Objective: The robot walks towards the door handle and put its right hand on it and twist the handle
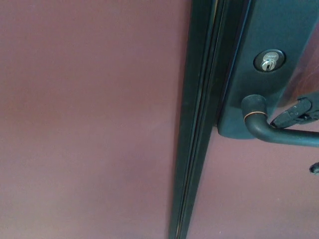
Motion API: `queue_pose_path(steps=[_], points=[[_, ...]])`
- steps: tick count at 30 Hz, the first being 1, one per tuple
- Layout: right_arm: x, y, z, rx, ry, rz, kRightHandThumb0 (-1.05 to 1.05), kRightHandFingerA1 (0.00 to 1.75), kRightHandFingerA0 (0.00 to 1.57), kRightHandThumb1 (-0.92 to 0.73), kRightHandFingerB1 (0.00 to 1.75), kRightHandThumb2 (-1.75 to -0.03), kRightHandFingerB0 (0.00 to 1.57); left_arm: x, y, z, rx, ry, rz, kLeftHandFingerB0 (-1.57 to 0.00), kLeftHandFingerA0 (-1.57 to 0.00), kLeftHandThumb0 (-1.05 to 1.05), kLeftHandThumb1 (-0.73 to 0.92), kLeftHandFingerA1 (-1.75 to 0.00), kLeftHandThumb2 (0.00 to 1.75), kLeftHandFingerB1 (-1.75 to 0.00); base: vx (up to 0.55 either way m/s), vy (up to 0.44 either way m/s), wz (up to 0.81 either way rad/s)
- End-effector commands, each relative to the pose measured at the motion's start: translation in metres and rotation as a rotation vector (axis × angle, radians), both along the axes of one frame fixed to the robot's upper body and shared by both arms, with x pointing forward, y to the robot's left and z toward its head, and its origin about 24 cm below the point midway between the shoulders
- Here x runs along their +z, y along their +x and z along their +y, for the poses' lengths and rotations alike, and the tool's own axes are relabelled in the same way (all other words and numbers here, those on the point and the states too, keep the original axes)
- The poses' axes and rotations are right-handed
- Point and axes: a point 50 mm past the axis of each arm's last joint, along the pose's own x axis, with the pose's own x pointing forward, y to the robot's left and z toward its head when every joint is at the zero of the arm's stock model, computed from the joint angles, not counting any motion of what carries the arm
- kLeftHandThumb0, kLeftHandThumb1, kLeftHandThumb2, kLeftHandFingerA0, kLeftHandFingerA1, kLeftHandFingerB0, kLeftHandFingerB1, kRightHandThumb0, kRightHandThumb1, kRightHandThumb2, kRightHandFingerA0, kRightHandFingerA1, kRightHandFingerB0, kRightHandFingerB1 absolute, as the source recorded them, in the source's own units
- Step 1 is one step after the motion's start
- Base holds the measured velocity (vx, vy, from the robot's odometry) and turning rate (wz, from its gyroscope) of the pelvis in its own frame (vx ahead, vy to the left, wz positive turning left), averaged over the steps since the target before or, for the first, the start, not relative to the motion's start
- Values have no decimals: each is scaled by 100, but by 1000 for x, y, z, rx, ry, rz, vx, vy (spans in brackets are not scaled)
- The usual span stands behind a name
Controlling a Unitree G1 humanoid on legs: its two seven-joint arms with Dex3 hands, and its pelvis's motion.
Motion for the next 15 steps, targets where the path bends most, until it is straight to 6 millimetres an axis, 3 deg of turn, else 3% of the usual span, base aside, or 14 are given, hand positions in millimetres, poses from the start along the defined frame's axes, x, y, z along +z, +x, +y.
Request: queue_pose_path(steps=[1,5,6,15], points=[[-9,0,-2,-14,-20,58,-56,41,50,-52,40,-56,57,1,-4,4,12,12,14,-32,-40,-24,56,-38,57,-34,0,0,0],[-9,0,-2,-14,-20,58,-56,41,50,-52,40,-56,57,1,-4,4,12,12,14,-32,-40,-24,56,-38,57,-34,0,0,0],[-36,2,26,96,-152,162,-53,41,52,-54,41,-57,58,4,-9,10,67,-48,-12,-31,-37,-18,57,-37,57,-33,0,0,0],[-45,3,33,105,-202,197,-51,41,52,-54,41,-57,58,5,-11,10,57,-46,-18,-31,-36,-17,56,-37,56,-33,0,0,0]])
